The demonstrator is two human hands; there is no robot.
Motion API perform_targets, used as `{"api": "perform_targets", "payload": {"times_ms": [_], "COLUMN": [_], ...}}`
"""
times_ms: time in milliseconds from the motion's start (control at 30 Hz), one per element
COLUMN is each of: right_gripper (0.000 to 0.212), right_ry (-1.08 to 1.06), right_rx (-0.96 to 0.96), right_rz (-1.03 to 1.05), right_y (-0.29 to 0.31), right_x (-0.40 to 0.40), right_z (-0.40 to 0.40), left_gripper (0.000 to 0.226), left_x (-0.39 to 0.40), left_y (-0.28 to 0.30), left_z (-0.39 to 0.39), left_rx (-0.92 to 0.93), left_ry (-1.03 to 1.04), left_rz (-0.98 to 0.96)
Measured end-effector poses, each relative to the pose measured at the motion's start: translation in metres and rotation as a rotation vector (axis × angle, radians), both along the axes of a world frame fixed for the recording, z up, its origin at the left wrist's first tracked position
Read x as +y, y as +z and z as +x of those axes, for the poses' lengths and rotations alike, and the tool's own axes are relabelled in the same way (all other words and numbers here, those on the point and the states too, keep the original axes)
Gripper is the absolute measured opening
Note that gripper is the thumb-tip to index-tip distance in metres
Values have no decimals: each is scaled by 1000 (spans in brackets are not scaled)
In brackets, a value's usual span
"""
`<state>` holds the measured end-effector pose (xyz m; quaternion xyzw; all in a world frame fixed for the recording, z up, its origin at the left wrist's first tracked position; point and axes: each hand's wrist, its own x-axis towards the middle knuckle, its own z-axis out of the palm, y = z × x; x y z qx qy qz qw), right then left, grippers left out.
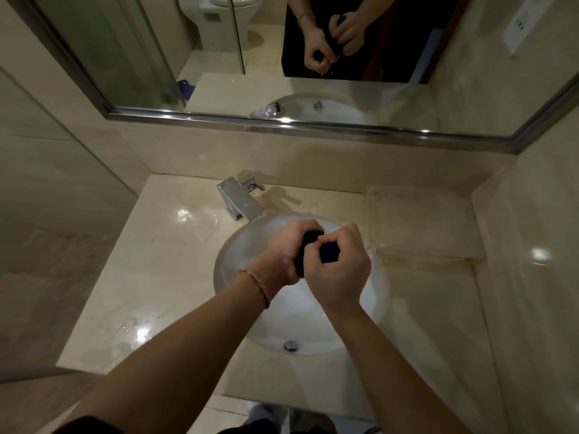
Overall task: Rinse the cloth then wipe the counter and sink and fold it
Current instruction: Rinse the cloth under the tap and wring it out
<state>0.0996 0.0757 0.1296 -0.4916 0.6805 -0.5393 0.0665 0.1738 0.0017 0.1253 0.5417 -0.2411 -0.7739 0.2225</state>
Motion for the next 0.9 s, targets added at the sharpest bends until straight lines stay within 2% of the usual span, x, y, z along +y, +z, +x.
{"api": "perform_targets", "payload": {"times_ms": [67, 167, 267, 367, 467, 533, 600, 700, 733, 800, 900], "right_gripper": [12, 13, 13, 13, 12, 11, 10, 10, 11, 20, 31], "right_ry": [70, 153, 182, 210, 229, 213, 170, 115, 105, 62, -73], "right_rx": [126, 211, 241, 241, 234, 218, 182, 184, 135, -89, -616], "right_rz": [-24, -4, 29, 33, 41, 66, 98, 99, 108, 164, 379], "right_y": [-1, -7, -12, -17, -25, -29, -33, -44, -47, -50, -44], "right_x": [2, 3, 5, 9, 11, 11, 9, 12, 14, 18, 20], "right_z": [-5, -9, -9, -10, -15, -20, -25, -26, -24, -18, -11], "left_gripper": [27, 44, 30, 27, 25, 23, 4, 23, 23, 16, 13], "left_x": [-1, 1, 3, 8, 13, 15, 15, 12, 14, 19, 28], "left_y": [-2, 1, 2, -1, -4, -7, -10, -12, -13, -13, -18], "left_z": [0, 1, 3, 3, 1, -3, -9, -10, -10, -11, -13], "left_rx": [-68, -154, -234, -275, -280, -274, -157, -45, -25, -10, -74], "left_ry": [-117, -273, -341, -372, -344, -209, -17, 55, 56, 163, 380], "left_rz": [-47, -57, -31, -55, -93, -152, -104, 31, 36, -14, -164]}}
